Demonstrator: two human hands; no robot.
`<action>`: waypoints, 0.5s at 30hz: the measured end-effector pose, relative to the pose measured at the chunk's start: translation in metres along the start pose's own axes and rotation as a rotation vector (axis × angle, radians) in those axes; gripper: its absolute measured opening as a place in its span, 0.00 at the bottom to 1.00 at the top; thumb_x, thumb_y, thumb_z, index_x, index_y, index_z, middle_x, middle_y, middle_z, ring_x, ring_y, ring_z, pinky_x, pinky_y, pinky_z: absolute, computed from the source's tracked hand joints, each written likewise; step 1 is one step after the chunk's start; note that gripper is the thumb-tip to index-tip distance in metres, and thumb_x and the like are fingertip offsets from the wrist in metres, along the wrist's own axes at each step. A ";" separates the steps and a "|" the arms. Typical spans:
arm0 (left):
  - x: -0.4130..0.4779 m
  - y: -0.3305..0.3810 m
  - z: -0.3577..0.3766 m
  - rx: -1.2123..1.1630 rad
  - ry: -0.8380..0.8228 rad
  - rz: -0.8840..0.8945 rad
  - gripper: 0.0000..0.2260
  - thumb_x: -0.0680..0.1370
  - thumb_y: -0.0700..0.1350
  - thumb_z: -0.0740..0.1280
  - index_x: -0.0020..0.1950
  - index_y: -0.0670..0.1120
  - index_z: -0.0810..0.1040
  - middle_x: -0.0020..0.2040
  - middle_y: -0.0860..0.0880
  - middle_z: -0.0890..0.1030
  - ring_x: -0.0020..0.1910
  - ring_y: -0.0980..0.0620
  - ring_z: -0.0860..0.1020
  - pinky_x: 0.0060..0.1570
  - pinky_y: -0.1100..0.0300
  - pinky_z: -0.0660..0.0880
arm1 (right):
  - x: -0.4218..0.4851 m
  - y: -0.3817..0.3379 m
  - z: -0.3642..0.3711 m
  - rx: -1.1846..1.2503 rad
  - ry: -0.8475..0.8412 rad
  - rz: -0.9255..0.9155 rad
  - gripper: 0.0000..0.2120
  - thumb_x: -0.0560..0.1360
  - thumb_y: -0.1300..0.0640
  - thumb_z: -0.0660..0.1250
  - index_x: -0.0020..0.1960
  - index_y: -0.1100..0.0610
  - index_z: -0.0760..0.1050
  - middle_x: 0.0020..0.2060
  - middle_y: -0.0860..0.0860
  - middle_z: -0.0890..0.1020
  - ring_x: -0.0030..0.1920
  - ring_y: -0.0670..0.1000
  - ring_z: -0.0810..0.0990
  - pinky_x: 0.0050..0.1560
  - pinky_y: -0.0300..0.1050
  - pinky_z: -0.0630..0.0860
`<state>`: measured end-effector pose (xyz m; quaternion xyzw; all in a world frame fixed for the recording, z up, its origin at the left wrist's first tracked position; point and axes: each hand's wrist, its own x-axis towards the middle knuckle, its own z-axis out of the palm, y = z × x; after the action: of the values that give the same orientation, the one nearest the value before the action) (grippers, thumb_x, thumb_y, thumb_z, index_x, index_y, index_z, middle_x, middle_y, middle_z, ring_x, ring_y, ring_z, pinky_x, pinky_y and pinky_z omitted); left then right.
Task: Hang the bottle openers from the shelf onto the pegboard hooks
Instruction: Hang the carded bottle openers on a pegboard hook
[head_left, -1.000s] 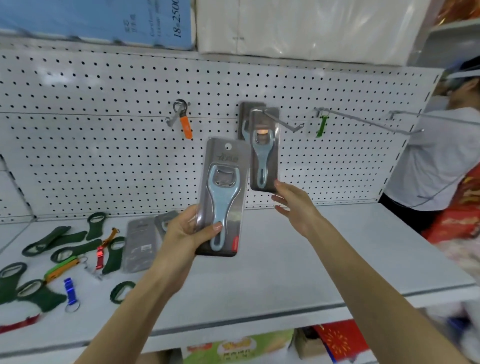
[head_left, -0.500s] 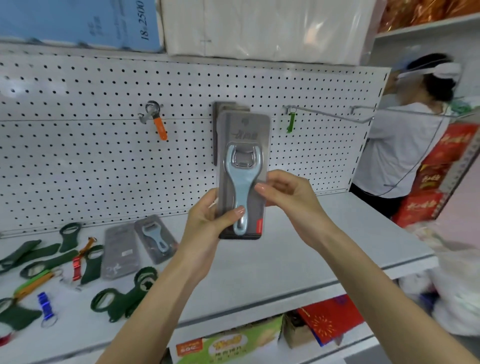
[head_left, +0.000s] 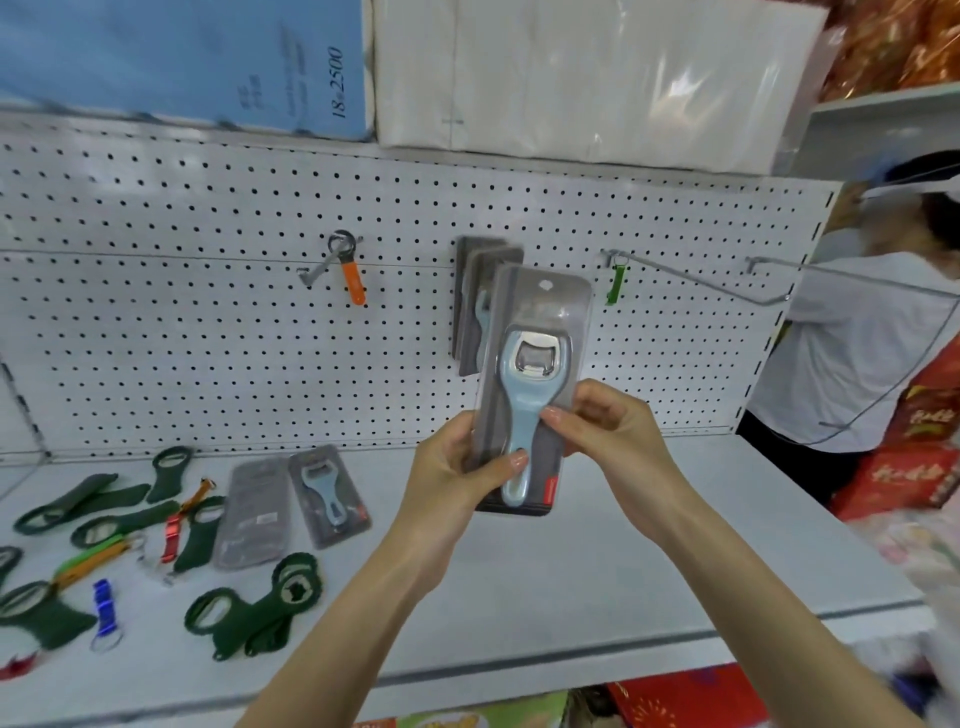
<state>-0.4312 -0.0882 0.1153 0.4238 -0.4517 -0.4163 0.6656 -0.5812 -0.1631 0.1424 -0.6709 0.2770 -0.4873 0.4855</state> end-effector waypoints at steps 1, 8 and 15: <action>0.000 -0.001 0.001 0.001 0.004 0.000 0.15 0.72 0.32 0.71 0.58 0.41 0.78 0.52 0.40 0.84 0.54 0.37 0.80 0.60 0.39 0.73 | 0.000 0.001 -0.001 0.009 -0.005 -0.002 0.02 0.72 0.63 0.71 0.44 0.62 0.80 0.39 0.53 0.84 0.38 0.48 0.80 0.36 0.38 0.75; 0.005 -0.004 0.008 0.020 0.009 -0.026 0.15 0.73 0.32 0.69 0.59 0.41 0.79 0.53 0.41 0.84 0.54 0.40 0.81 0.59 0.40 0.75 | 0.006 0.005 -0.011 0.027 -0.028 -0.005 0.04 0.72 0.62 0.71 0.44 0.64 0.79 0.38 0.54 0.82 0.37 0.48 0.77 0.36 0.38 0.73; 0.016 -0.012 0.007 0.070 0.034 -0.084 0.12 0.75 0.37 0.70 0.58 0.44 0.80 0.52 0.44 0.84 0.53 0.42 0.82 0.58 0.43 0.76 | 0.026 0.011 -0.006 -0.031 -0.015 0.050 0.07 0.73 0.58 0.72 0.40 0.61 0.78 0.30 0.46 0.78 0.31 0.42 0.74 0.32 0.34 0.70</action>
<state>-0.4358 -0.1084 0.1097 0.4726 -0.4362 -0.4206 0.6399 -0.5762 -0.1911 0.1423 -0.6748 0.2974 -0.4659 0.4891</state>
